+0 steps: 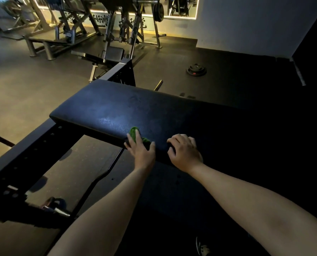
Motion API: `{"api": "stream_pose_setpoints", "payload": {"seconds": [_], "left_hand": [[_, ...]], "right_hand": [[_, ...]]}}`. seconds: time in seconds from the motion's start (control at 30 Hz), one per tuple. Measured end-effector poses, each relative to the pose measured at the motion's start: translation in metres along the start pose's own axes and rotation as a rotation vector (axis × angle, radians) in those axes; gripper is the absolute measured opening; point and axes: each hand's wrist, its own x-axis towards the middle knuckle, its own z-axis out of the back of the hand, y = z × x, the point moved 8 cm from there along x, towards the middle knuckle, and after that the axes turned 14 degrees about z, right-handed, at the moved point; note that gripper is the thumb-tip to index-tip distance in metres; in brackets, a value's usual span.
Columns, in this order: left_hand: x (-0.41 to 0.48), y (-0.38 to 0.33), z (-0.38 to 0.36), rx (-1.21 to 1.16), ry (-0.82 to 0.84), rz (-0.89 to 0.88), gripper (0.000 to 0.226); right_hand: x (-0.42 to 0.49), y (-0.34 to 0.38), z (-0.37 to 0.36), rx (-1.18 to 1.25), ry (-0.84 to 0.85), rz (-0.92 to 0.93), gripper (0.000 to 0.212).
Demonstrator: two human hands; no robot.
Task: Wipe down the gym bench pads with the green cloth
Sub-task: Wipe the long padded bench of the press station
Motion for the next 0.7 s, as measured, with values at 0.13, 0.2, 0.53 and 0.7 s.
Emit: {"api": "stream_pose_setpoints", "payload": {"seconds": [0.13, 0.2, 0.53, 0.7], "left_hand": [[-0.006, 0.006, -0.001, 0.062, -0.149, -0.097, 0.058], [-0.026, 0.005, -0.015, 0.069, -0.191, -0.199, 0.052], [-0.035, 0.019, 0.016, 0.022, -0.284, -0.346, 0.06], [0.024, 0.049, 0.027, -0.451, -0.272, 0.342, 0.07]], "right_hand": [[-0.001, 0.0, 0.0, 0.005, -0.016, 0.007, 0.026], [-0.001, -0.002, -0.001, 0.006, -0.011, 0.01, 0.025], [-0.002, -0.003, -0.005, -0.01, -0.009, 0.025, 0.026], [-0.003, 0.004, -0.009, -0.074, 0.057, 0.088, 0.029]]}}
